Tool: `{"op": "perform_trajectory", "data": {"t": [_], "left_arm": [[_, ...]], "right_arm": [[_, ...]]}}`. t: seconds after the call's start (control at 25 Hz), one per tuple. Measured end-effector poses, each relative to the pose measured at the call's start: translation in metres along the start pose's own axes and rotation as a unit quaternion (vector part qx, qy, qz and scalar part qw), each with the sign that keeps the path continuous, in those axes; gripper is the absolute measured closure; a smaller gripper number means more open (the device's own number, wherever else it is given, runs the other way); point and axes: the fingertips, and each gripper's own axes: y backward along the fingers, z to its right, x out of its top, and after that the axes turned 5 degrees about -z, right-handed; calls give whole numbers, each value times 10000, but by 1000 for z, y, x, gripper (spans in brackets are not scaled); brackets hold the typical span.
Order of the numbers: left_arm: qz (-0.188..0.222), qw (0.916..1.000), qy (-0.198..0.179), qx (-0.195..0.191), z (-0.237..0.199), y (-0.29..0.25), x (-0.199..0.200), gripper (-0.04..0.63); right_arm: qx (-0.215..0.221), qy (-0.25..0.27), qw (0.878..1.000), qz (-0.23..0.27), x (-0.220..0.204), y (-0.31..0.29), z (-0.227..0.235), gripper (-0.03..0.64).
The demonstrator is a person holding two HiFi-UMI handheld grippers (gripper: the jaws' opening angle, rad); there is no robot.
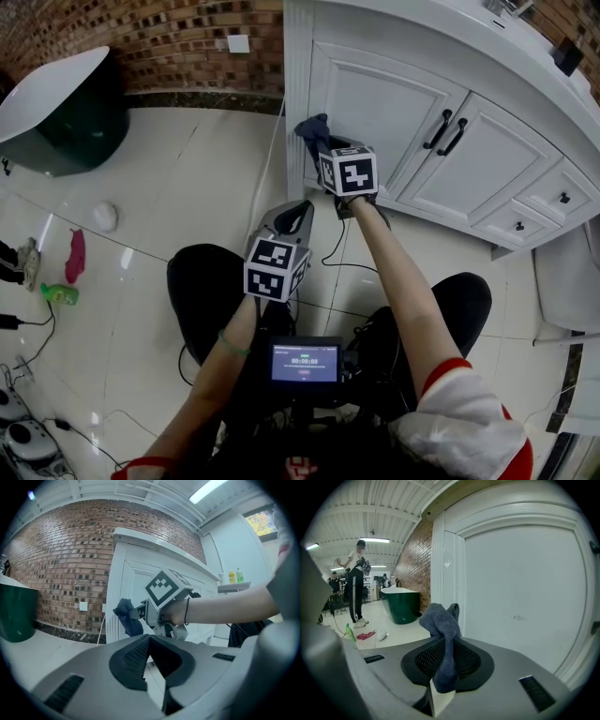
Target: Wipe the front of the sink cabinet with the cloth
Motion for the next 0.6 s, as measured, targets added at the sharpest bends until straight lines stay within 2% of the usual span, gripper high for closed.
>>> {"op": "perform_trajectory", "data": {"t": [0.16,0.6], "left_arm": [[-16,10000,-31,-20,2,0,2,574],[-120,9992,-318,-199,34,-11,7,575]], "right_arm": [[-127,-34,9999,-14,-7,13,20,557],[-986,-474,9939,-116,-59,88,136,557]]}}
